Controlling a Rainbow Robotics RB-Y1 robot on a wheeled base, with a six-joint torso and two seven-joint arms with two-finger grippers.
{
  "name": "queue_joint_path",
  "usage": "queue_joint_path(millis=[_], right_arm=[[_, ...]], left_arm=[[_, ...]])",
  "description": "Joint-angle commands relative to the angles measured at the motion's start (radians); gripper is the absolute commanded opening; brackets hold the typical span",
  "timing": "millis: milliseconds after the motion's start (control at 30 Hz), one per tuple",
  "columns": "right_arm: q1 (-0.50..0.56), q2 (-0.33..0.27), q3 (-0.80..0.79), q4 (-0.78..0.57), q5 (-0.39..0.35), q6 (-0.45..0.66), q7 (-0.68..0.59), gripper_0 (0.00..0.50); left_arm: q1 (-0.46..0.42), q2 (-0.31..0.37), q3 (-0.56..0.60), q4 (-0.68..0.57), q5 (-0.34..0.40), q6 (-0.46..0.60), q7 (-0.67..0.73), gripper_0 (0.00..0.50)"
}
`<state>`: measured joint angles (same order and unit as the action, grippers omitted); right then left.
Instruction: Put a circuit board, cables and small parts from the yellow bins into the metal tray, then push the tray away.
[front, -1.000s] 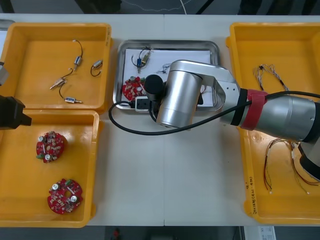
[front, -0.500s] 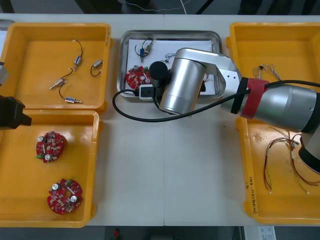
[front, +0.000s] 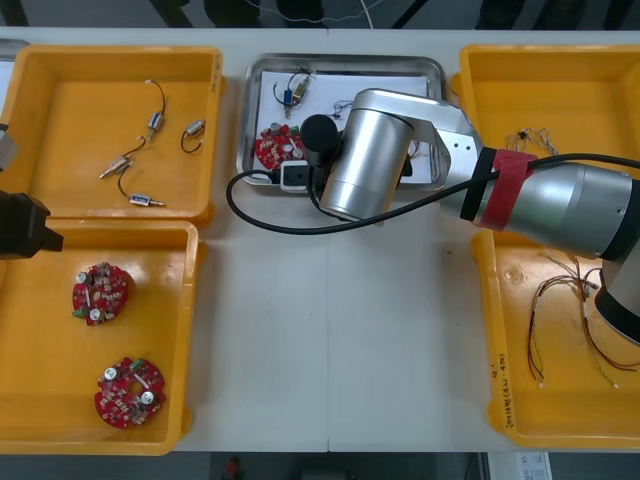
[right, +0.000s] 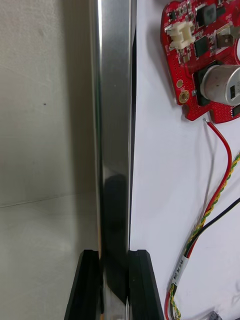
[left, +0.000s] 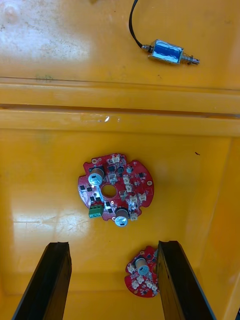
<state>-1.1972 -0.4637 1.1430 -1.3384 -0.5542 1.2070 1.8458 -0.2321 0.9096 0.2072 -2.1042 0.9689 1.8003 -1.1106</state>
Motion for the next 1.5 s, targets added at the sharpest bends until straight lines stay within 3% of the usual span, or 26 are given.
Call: queue_joint_path(millis=[33,67,300,533,833,1233,1500], right_arm=[[-0.053,0.017,-0.023,-0.007,-0.007,-0.009,0.052,0.448],[-0.051,0.017,-0.028,-0.007,-0.009,-0.009,0.055,0.500],[-0.044,0.020,-0.100,-0.007,-0.072,0.019,0.076,0.500],[0.018,0.043,-0.246,-0.077,-0.089,0.135,0.078,0.500],[0.146,0.046,-0.437,-0.301,-0.062,0.367,0.062,0.500],[0.395,0.016,-0.720,-0.686,-0.004,0.713,0.030,0.500],[0.485,0.005,-0.914,-0.815,-0.004,0.713,0.004,0.500]], left_arm=[[0.019,0.049,0.031,-0.031,-0.001,-0.009,-0.061,0.500],[0.019,0.049,0.031,-0.031,-0.001,-0.009,-0.061,0.500],[0.019,0.049,0.031,-0.031,-0.001,-0.009,-0.061,0.500],[0.019,0.049,0.031,-0.031,-0.001,-0.009,-0.061,0.500],[0.019,0.049,0.031,-0.031,-0.001,-0.009,-0.061,0.500],[0.019,0.049,0.031,-0.031,-0.001,-0.009,-0.061,0.500],[0.019,0.049,0.031,-0.031,-0.001,-0.009,-0.061,0.500]])
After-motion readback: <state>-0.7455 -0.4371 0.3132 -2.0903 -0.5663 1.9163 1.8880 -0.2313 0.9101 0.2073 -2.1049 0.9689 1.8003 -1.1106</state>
